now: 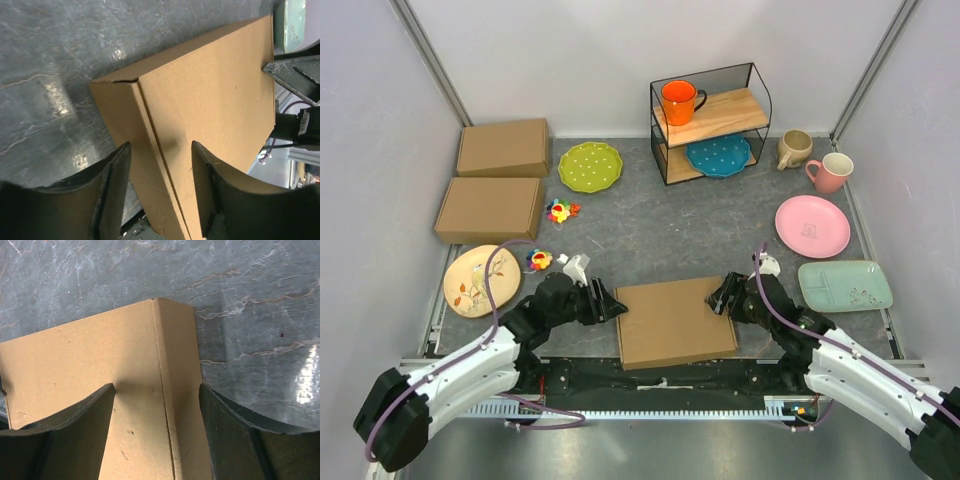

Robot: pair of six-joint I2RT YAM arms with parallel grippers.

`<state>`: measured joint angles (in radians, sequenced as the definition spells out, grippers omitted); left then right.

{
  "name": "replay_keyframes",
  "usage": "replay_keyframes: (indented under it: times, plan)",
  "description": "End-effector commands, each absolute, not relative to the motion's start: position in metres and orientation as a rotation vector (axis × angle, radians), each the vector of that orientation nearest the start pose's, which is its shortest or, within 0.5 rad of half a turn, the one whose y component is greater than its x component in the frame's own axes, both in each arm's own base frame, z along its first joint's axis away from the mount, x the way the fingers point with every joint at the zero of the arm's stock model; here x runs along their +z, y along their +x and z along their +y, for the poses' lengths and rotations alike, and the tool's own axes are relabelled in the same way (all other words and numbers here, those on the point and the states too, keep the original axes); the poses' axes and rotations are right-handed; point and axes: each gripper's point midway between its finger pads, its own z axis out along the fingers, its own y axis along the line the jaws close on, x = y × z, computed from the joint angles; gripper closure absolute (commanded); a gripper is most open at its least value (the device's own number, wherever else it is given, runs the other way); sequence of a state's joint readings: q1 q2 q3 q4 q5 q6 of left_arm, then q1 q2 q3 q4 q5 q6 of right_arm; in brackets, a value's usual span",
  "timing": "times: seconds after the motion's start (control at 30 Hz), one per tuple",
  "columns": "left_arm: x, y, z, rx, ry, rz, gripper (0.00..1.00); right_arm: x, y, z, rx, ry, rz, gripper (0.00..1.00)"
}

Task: Fold the paper box

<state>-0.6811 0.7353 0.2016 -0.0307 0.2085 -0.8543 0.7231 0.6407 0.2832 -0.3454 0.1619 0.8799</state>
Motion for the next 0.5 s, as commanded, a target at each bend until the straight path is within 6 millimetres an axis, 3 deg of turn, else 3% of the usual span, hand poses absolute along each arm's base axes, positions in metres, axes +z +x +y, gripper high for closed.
replay_keyframes:
  times: [0.0,0.23,0.37,0.43,0.47]
  plan:
    - [0.076,0.152,-0.235,-1.244,-0.023,2.288,0.46,0.057,0.178,0.17,0.73,0.284,2.302,0.25]
    - [0.073,0.189,-0.25,-1.157,0.024,2.324,0.51,0.056,0.201,0.173,0.683,0.308,2.266,0.29]
    - [0.099,0.231,-0.247,-1.102,-0.018,2.253,0.51,0.064,0.223,0.172,0.663,0.322,2.237,0.31]
    - [0.096,0.244,-0.242,-1.053,-0.018,2.269,0.51,0.061,0.237,0.167,0.651,0.344,2.24,0.32]
    - [0.106,0.261,-0.238,-1.032,-0.037,2.248,0.51,0.063,0.244,0.166,0.646,0.351,2.234,0.31]
